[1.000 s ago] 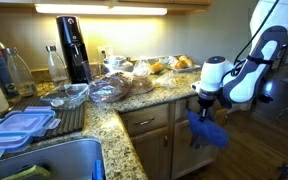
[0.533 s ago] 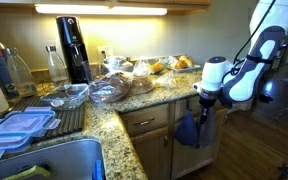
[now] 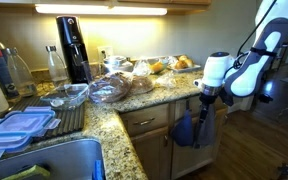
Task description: Remove the blue cloth from the countertop and hang it on the drawer
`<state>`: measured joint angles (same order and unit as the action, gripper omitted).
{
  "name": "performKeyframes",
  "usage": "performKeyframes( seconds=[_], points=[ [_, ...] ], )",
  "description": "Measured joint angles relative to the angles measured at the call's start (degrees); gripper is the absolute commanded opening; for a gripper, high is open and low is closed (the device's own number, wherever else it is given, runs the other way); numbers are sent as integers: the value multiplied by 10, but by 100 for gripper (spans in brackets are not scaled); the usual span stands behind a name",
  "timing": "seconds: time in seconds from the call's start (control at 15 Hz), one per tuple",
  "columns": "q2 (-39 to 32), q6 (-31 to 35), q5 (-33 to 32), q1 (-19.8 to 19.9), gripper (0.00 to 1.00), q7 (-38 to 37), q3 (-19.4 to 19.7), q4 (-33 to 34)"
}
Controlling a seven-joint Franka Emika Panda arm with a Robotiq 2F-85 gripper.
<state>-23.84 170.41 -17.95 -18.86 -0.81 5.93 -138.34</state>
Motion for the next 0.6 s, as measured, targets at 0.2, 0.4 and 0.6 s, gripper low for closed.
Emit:
performKeyframes(
  seconds=[0.2,0.4,0.6],
  points=[
    [36,0,20,37,100,13,-41,-24],
    [71,0,38,64,100,25,-72,-49],
    [95,0,42,73,100,27,-81,-66]
  ],
)
